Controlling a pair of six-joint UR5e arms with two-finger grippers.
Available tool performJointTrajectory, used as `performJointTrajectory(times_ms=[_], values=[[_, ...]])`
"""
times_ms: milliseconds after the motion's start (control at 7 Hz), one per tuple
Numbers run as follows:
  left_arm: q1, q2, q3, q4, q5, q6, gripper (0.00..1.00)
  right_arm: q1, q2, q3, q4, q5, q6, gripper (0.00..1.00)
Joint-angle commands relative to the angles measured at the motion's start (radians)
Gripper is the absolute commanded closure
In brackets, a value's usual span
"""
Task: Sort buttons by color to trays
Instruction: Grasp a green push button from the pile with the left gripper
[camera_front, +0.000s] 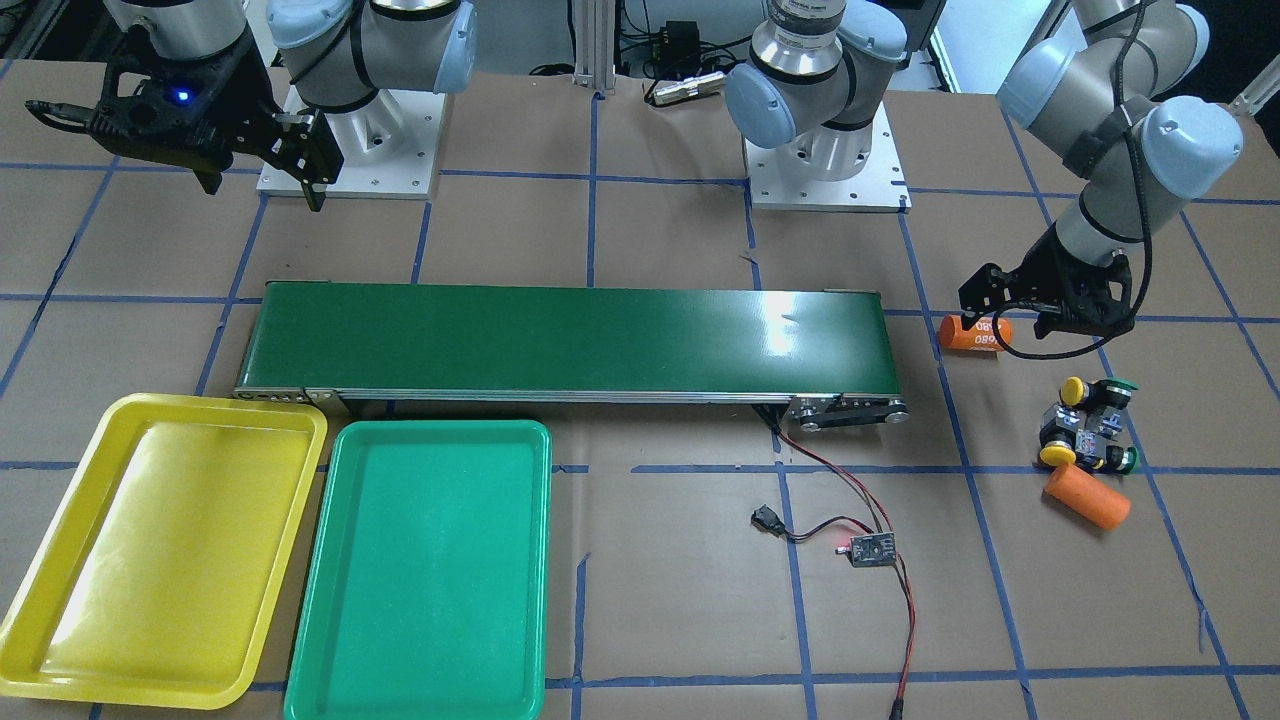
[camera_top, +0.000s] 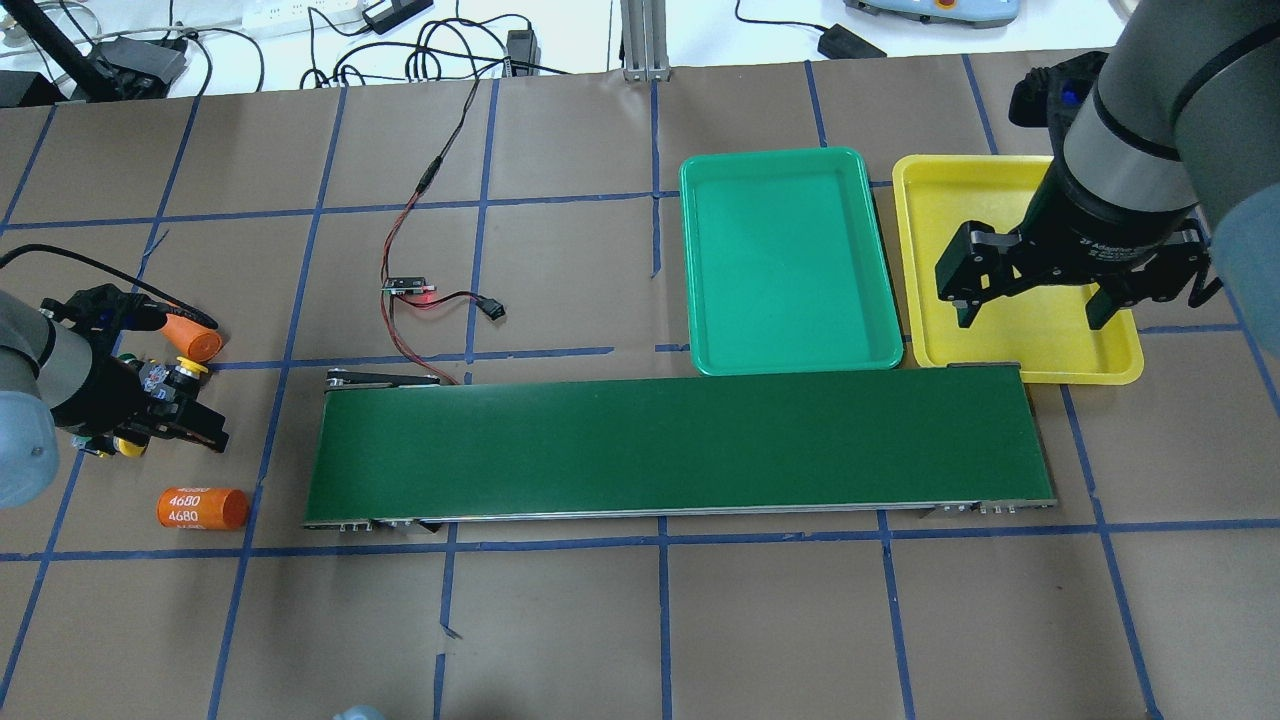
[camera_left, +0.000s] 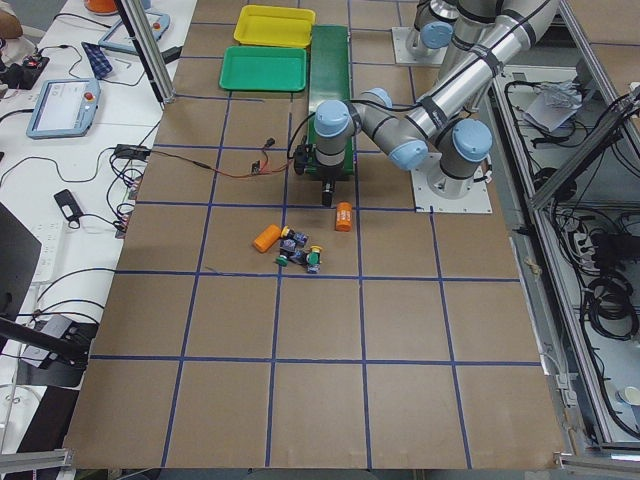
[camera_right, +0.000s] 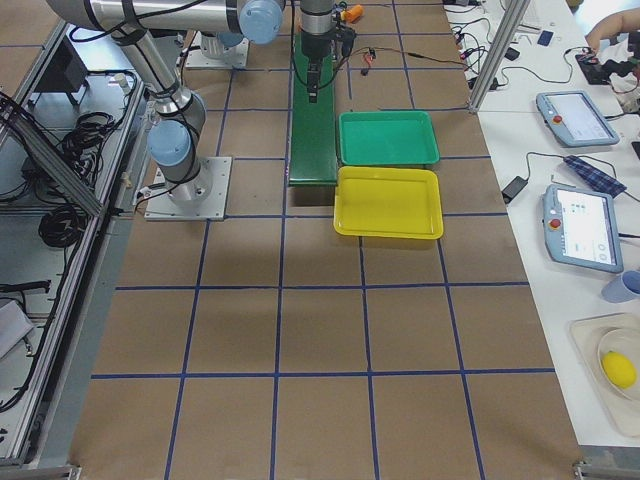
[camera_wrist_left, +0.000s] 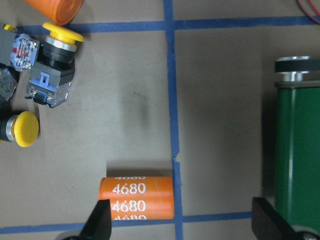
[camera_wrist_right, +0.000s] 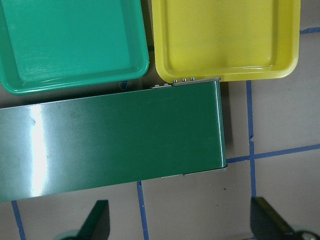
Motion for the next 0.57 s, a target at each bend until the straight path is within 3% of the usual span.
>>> performJointTrajectory(times_ms=[0,286,429], values=[[0.007,-0.093,0.033,0.101,-0.001,0.088,0.0,0.0,0.0,0.0,0.001,0.0,0.0,0.0],[0.007,-0.2,0.177,0.1,-0.01,0.114,0.0,0.0,0.0,0.0,-0.001,0.0,0.0,0.0],[0.013,-0.246,0.215,0.101,0.0,0.234,0.0,0.0,0.0,0.0,0.004,0.0,0.0,0.0]])
